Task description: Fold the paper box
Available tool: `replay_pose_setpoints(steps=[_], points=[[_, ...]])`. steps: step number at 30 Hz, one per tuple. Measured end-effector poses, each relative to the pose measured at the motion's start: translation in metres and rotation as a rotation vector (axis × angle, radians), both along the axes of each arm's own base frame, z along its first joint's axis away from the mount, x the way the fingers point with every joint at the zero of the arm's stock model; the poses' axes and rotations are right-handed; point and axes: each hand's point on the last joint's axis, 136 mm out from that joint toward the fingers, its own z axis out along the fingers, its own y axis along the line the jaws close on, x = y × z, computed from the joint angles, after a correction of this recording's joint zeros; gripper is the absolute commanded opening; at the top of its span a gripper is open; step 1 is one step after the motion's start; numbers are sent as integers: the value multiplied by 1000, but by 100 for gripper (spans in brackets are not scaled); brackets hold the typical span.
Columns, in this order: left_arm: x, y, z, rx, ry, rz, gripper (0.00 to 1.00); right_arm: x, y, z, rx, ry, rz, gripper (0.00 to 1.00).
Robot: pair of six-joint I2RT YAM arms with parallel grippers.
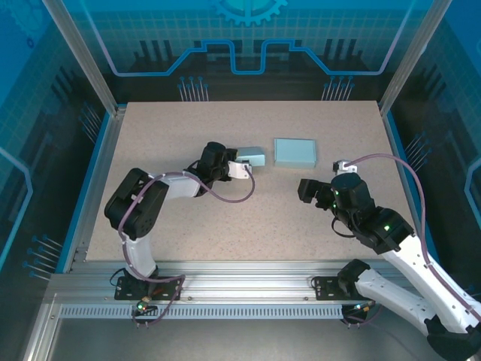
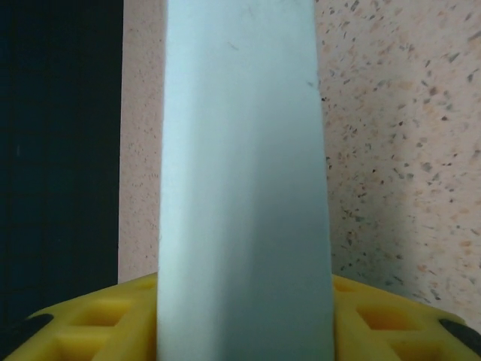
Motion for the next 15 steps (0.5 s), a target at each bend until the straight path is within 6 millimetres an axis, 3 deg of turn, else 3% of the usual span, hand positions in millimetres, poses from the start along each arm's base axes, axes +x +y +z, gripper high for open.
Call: replay_pose_setpoints(steps=[5,10,15], points=[[6,14,-19,50,2,1,71,0,-3,-2,-11,4,-13,100],[7,25,-23,71,-18,18,98,0,-3,-2,-15,7,-15,100],[4,29,-16,62,-45,34,99,1,-3,-4,-19,13,-15,100]])
